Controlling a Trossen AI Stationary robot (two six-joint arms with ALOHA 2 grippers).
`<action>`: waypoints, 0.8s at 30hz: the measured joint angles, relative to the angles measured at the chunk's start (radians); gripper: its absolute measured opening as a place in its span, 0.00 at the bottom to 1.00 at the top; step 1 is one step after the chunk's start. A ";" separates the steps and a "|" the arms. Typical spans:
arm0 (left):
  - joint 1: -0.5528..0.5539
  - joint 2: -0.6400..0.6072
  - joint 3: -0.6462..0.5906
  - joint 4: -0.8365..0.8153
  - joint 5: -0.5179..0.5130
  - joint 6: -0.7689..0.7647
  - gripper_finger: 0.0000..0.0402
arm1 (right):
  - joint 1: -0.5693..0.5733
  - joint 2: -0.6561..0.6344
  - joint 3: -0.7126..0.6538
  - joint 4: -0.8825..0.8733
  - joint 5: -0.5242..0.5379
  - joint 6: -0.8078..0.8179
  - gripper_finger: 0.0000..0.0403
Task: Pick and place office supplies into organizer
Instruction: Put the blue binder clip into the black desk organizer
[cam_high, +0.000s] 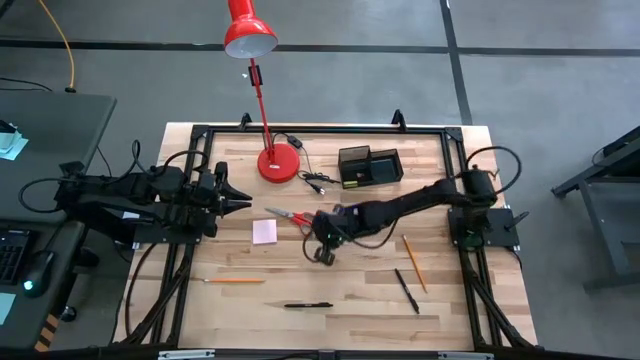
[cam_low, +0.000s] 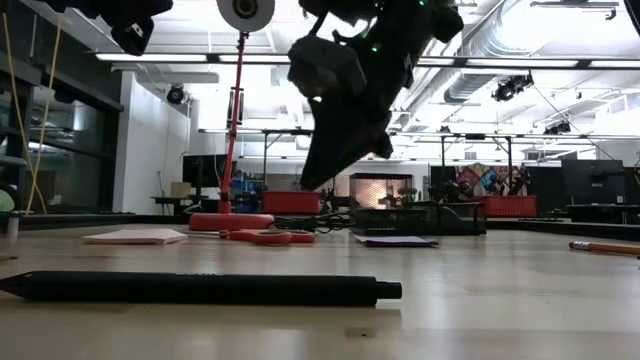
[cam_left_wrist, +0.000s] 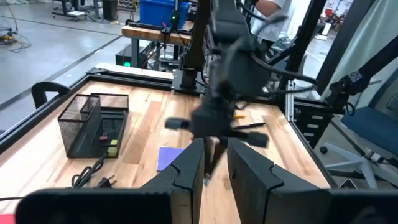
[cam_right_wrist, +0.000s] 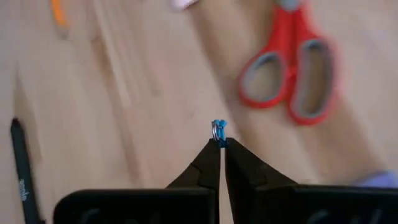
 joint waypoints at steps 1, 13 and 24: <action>0.000 0.000 0.000 0.000 0.000 -0.001 0.16 | -0.014 -0.014 0.000 -0.041 0.006 0.000 0.00; 0.000 0.000 0.000 0.002 -0.039 -0.023 0.16 | -0.196 -0.150 -0.001 -0.285 0.035 0.144 0.00; 0.000 0.000 0.000 0.005 -0.049 -0.047 0.16 | -0.350 -0.163 -0.001 -0.384 0.038 0.229 0.00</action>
